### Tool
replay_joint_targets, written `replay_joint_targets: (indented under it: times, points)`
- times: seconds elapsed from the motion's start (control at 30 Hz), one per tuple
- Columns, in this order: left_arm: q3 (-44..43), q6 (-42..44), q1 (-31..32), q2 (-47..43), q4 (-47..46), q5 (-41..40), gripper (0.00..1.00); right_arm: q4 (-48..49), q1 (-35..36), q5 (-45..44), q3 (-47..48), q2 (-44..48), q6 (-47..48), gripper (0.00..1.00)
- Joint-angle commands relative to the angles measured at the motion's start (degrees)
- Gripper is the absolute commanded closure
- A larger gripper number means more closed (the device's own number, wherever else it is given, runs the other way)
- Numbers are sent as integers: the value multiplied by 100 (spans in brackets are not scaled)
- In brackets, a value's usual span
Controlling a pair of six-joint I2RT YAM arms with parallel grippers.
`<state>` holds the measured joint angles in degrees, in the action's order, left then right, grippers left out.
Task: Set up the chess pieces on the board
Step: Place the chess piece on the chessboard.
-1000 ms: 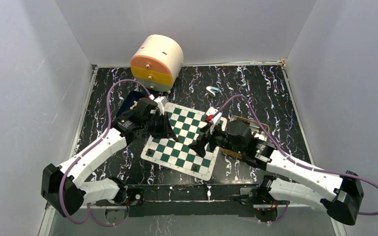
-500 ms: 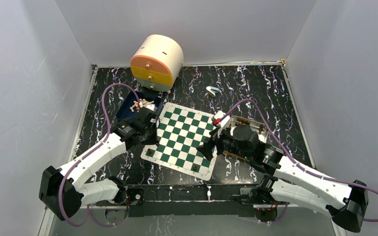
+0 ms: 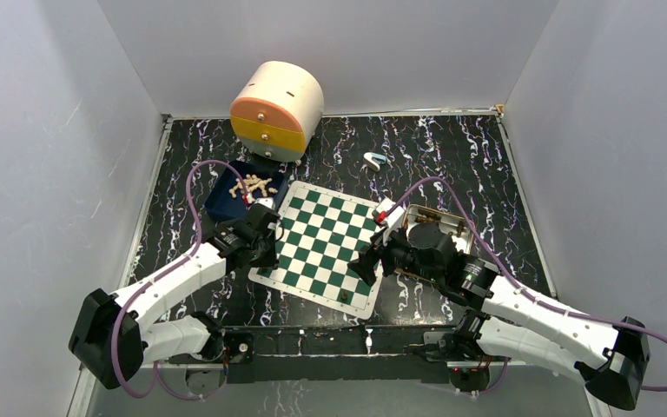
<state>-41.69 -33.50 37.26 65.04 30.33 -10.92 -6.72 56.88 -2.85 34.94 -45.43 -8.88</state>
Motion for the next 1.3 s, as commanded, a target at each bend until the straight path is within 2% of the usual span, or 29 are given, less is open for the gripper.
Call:
replay_joint_targets:
  times: [0.0, 1.27]
  points:
    - [85, -106, 32, -42, -140, -51, 100, 195, 6, -11, -23, -13, -34, 1]
    - [277, -252, 127, 522, -294, 24, 97, 37, 7, 13, -88, 38, -69, 1]
